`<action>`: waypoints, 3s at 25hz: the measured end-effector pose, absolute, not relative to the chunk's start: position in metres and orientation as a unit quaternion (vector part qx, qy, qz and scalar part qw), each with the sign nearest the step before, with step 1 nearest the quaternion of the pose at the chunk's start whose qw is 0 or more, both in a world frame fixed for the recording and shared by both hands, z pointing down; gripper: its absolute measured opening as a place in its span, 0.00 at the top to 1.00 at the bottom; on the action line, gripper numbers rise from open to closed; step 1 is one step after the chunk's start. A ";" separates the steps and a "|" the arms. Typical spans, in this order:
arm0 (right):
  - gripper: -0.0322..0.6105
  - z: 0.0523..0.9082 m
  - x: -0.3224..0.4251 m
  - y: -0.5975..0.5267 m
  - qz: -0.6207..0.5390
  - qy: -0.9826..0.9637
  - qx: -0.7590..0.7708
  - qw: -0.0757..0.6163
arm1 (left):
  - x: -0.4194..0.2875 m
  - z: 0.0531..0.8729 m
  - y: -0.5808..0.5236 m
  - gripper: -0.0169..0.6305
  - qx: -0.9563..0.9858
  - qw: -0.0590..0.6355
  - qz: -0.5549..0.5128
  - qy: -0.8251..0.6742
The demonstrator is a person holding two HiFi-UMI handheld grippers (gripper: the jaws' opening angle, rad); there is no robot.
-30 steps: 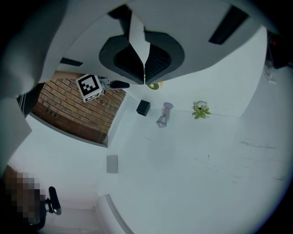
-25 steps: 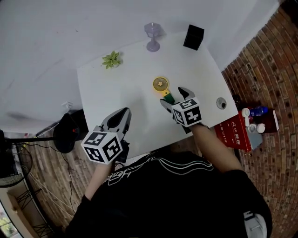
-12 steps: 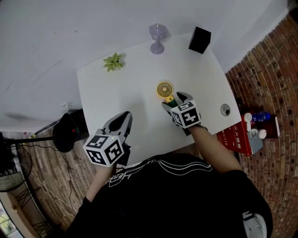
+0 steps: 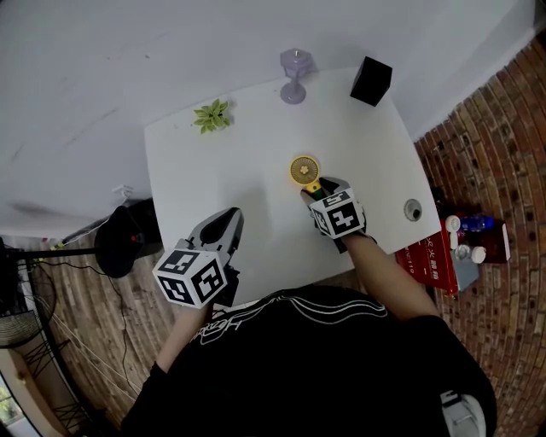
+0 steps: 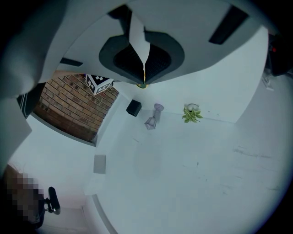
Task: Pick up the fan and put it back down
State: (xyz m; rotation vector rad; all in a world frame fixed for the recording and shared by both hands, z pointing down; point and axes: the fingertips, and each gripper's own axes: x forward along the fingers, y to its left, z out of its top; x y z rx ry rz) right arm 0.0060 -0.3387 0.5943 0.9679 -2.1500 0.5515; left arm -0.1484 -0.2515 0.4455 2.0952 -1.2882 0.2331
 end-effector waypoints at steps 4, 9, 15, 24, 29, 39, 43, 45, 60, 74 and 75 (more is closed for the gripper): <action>0.66 0.594 0.008 -0.342 0.201 -0.830 0.379 0.356 | -0.146 0.445 -0.254 0.92 0.802 0.329 0.085 -0.491; 0.66 0.594 0.009 -0.343 0.203 -0.830 0.380 0.354 | -0.140 0.447 -0.253 0.92 0.804 0.330 0.088 -0.487; 0.66 0.592 0.009 -0.342 0.203 -0.835 0.376 0.347 | -0.140 0.446 -0.249 0.92 0.805 0.327 0.091 -0.487; 0.67 0.574 0.008 -0.341 0.191 -0.847 0.381 0.318 | -0.139 0.442 -0.238 0.92 0.806 0.318 0.096 -0.490; 0.67 0.555 0.009 -0.336 0.187 -0.853 0.384 0.299 | -0.140 0.434 -0.231 0.92 0.808 0.312 0.096 -0.492; 0.67 0.489 0.018 -0.302 0.185 -0.868 0.397 0.232 | -0.136 0.414 -0.206 0.92 0.817 0.296 0.086 -0.487; 0.67 0.462 0.025 -0.279 0.183 -0.873 0.402 0.204 | -0.132 0.407 -0.190 0.92 0.822 0.290 0.082 -0.482; 0.67 0.450 0.028 -0.267 0.178 -0.876 0.404 0.194 | -0.130 0.403 -0.183 0.92 0.825 0.286 0.080 -0.480; 0.67 0.398 0.055 -0.175 0.151 -0.885 0.416 0.143 | -0.113 0.387 -0.133 0.92 0.843 0.265 0.068 -0.463; 0.67 0.390 0.066 -0.146 0.140 -0.887 0.421 0.130 | -0.105 0.384 -0.117 0.92 0.846 0.258 0.085 -0.459; 0.67 0.390 0.067 -0.145 0.140 -0.886 0.422 0.130 | -0.104 0.385 -0.118 0.92 0.846 0.258 0.085 -0.458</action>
